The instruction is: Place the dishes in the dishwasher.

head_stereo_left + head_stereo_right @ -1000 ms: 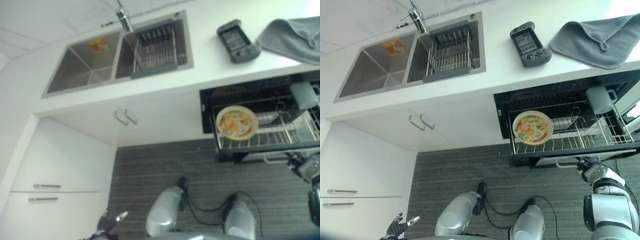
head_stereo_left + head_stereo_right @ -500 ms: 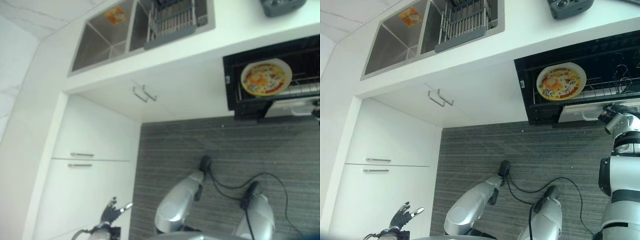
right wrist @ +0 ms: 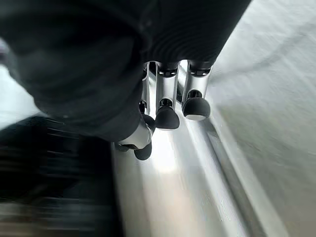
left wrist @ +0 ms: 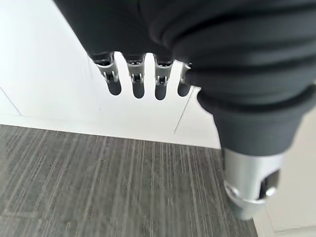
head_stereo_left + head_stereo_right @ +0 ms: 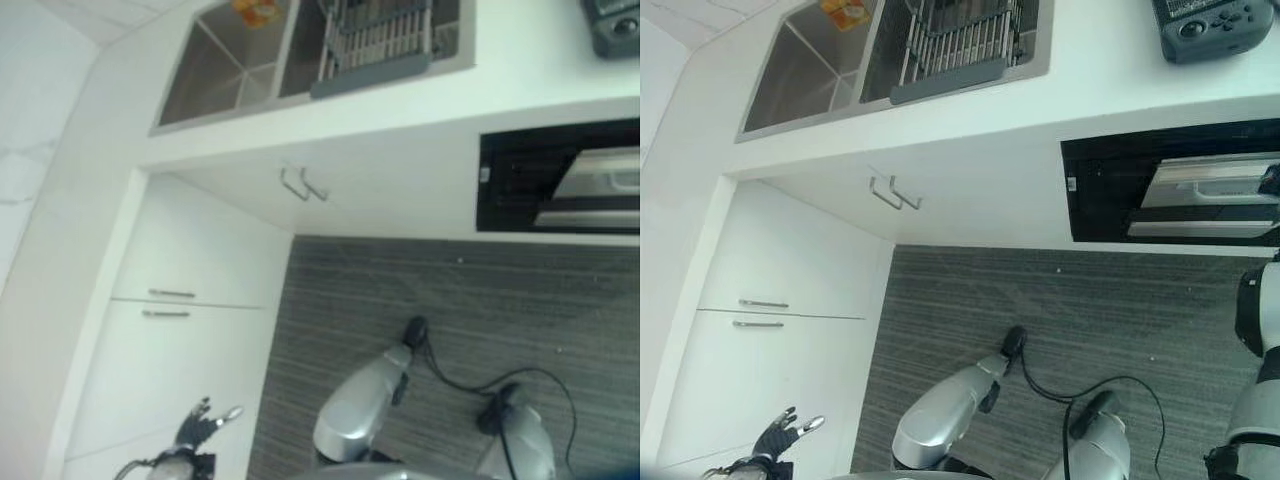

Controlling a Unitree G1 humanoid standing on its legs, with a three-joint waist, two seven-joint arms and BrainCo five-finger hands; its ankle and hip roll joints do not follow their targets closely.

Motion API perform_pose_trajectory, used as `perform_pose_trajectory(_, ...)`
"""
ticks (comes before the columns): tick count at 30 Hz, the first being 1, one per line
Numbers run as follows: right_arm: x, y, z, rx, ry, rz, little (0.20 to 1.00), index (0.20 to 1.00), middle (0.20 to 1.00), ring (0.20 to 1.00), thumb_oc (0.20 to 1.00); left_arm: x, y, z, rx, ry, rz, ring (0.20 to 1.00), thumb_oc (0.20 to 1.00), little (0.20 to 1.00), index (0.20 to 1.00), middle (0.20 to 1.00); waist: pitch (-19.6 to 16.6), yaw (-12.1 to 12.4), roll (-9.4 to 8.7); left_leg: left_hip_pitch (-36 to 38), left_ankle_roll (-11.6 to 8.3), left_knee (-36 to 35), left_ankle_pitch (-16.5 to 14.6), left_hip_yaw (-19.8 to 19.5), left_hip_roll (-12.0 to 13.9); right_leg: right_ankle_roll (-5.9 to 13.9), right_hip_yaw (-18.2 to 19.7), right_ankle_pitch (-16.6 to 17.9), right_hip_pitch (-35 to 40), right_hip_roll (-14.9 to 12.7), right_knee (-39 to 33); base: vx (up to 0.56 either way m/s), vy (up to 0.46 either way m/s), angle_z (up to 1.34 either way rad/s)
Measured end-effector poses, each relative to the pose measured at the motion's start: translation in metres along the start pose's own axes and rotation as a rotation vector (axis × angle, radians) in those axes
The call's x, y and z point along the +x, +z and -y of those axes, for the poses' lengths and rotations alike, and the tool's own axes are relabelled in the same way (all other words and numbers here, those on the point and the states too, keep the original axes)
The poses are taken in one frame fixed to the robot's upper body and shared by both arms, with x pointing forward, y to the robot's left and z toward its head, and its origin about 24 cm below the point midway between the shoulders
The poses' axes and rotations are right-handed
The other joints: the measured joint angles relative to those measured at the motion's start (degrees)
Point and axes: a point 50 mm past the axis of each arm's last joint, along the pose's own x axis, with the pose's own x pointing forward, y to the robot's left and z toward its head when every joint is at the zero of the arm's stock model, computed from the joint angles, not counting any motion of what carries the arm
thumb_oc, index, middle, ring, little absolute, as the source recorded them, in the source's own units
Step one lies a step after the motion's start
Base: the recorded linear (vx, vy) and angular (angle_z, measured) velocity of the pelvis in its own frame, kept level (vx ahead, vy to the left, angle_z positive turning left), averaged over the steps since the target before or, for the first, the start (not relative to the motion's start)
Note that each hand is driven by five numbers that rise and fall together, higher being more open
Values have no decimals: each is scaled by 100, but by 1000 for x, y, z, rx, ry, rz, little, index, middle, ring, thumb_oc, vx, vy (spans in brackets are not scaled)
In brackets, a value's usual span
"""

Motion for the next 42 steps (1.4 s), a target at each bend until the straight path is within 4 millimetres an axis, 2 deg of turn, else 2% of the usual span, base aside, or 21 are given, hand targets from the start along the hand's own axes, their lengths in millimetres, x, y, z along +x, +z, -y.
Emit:
perform_pose_trajectory(1, 1, 7, 10, 5, -5, 40, 200, 200, 200, 200, 200, -1, -3, -3, 12, -2, -14, 1000, 1000, 1000, 1000, 1000, -5, -17, 4, 24, 1, 18, -1, -2, -12, -11, 23, -8, 5, -14, 32, 27, 43, -3)
perform_pose_trajectory(3, 0, 11, 8, 5, 8, 81, 200, 200, 200, 200, 200, 0, -2, -2, 21, -19, -8, 1000, 1000, 1000, 1000, 1000, -50, -38, 63, -15, -2, 20, 6, -2, -13, -91, 42, -54, -58, -19, 72, 0, 43, -3)
perform_pose_trajectory(9, -2, 13, -8, -8, 62, 147, 200, 200, 200, 200, 200, 0, 4, -5, 53, -42, 16, 1000, 1000, 1000, 1000, 1000, -93, -103, 115, -97, -53, 65, 55, 18, 126, -105, -2, 92, -91, 146, 20, -91, -11, -3)
perform_pose_trajectory(11, -1, 9, -9, 7, 81, 144, 200, 200, 200, 200, 200, 1, 6, -5, 55, -48, 29, 1000, 1000, 1000, 1000, 1000, -86, -118, 42, -67, -76, -13, 66, -3, 137, -96, 4, 29, -89, 154, 13, -74, 18, 2)
perform_pose_trajectory(12, -1, 8, -11, 6, 88, 161, 689, 689, 689, 689, 689, 0, 5, -5, 56, -53, 27, 1000, 1000, 1000, 1000, 1000, -92, -107, 50, -73, -83, -17, 73, 17, 171, -118, -1, 74, -88, 189, -33, -194, 98, -8)
perform_pose_trajectory(13, 0, 1, -16, 6, 100, 210, 1000, 1000, 1000, 1000, 1000, 0, 5, -4, 57, -58, 34, 1000, 1000, 1000, 1000, 1000, -80, -109, 31, -79, -97, 3, 90, 39, 238, -129, -45, 205, -15, 275, -165, -201, 109, -7)
perform_pose_trajectory(16, -2, -24, -33, 36, 182, 229, 1000, 1000, 1000, 1000, 1000, 0, 9, -4, 54, -57, 60, 1000, 1000, 1000, 1000, 1000, -137, -231, -175, -68, -94, -19, 94, 33, 281, -115, -67, 300, 73, 367, -410, -84, 45, -4)
perform_pose_trajectory(18, -14, -57, -61, 55, 308, 280, 1000, 1000, 1000, 1000, 1000, 0, 9, -4, 48, -56, 75, 1000, 1000, 1000, 1000, 1000, -164, -332, -518, -80, -93, -42, 90, 49, 340, -112, -49, 375, 128, 476, -623, -90, 93, -11)
perform_pose_trajectory(20, -54, -106, -105, 151, 508, 308, 1000, 1000, 1000, 1000, 1000, 1, 13, 2, 8, -67, 108, 1000, 1000, 1000, 1000, 1000, -174, -542, -814, -131, -42, -126, 75, 212, 370, -125, 49, 543, 122, 547, -982, -135, 106, -29)
perform_pose_trajectory(21, -59, -118, -109, 154, 525, 287, 1000, 1000, 1000, 1000, 1000, 1, 18, 6, -8, -73, 133, 1000, 1000, 1000, 1000, 1000, -164, -618, -839, -146, 3, -133, 35, 240, 363, -83, 71, 577, 116, 547, -1045, -90, 66, -25)
perform_pose_trajectory(23, -95, -153, -123, 264, 576, 259, 1000, 1000, 1000, 1000, 1000, 1, 29, 5, -90, -51, 203, 1000, 1000, 1000, 1000, 1000, -121, -689, -952, -181, 31, -225, 50, 508, 428, -36, 187, 800, 130, 620, -1368, -49, 36, -27)
perform_pose_trajectory(25, -118, -192, -130, 234, 605, 172, 1000, 1000, 1000, 1000, 1000, 5, 44, 13, -134, -49, 257, 1000, 1000, 1000, 1000, 1000, -42, -967, -1074, -112, 50, -325, 71, 658, 434, 28, 230, 1052, 326, 658, -1771, -68, 87, -24)
perform_pose_trajectory(26, -128, -215, -130, 220, 612, 110, 1000, 1000, 1000, 1000, 1000, 6, 51, 18, -144, -65, 284, 1000, 1000, 1000, 1000, 1000, 1, -1070, -1214, -17, 61, -398, 64, 811, 450, 63, 308, 1171, 436, 696, -2022, -62, 146, -15)
perform_pose_trajectory(28, -140, -237, -126, 224, 594, 55, 1000, 1000, 1000, 1000, 1000, 9, 66, 24, -195, -77, 323, 1000, 1000, 1000, 1000, 1000, 38, -1145, -1393, 31, 112, -427, 28, 960, 450, 46, 320, 1417, 668, 727, -2461, -20, 161, -17)
perform_pose_trajectory(31, -137, -246, -121, 196, 574, 29, 1000, 1000, 1000, 1000, 1000, 13, 79, 27, -228, -97, 352, 1000, 1000, 1000, 1000, 1000, 23, -1262, -1636, 253, 211, -540, -41, 1140, 340, 139, 371, 1682, 1079, 678, -3022, 2, 193, -12)
perform_pose_trajectory(34, -142, -264, -119, 178, 586, -30, 1000, 1000, 1000, 1000, 1000, 10, 73, 37, -253, -126, 354, 1000, 1000, 1000, 1000, 1000, -202, -1246, -1990, 487, 362, -605, -156, 1283, 246, 282, 329, 1780, 1418, 583, -3271, 74, 127, 1)
perform_pose_trajectory(37, -162, -305, -119, 124, 622, -165, 1000, 1000, 1000, 1000, 1000, 8, 64, 43, -243, -140, 319, 1000, 1000, 1000, 1000, 1000, -505, -1259, -2341, 680, 381, -569, -296, 1254, 240, 255, 347, 1756, 1608, 590, -3251, 216, 89, 17)
perform_pose_trajectory(38, -186, -345, -119, 63, 670, -313, 1000, 1000, 1000, 1000, 1000, 8, 53, 43, -227, -141, 271, 1000, 1000, 1000, 1000, 1000, -799, -1256, -2380, 1040, 399, -689, -413, 1193, 351, 258, 436, 1753, 1762, 636, -2858, 252, -43, 17)
perform_pose_trajectory(39, -208, -378, -106, -31, 723, -415, 1000, 1000, 1000, 1000, 1000, 10, 42, 41, -201, -140, 214, 1000, 1000, 1000, 1000, 1000, -1215, -1357, -2273, 1404, 461, -887, -452, 1068, 419, 296, 825, 1693, 1663, 648, -2207, 226, -82, 27)
perform_pose_trajectory(40, -223, -395, -100, -75, 762, -481, 1000, 1000, 1000, 1000, 1000, 12, 38, 34, -182, -125, 180, 1000, 1000, 1000, 1000, 1000, -1448, -1514, -2222, 1545, 534, -920, -447, 944, 397, 391, 1158, 1398, 1516, 630, -1906, 189, -204, 37)
perform_pose_trajectory(42, -242, -418, -89, -92, 777, -585, 1000, 1000, 1000, 1000, 1000, 16, 39, 19, -150, -100, 157, 1000, 1000, 1000, 1000, 1000, -1638, -1699, -2290, 1584, 511, -917, -394, 736, 384, 407, 1485, 1310, 1529, 785, -2564, 137, -266, 55)
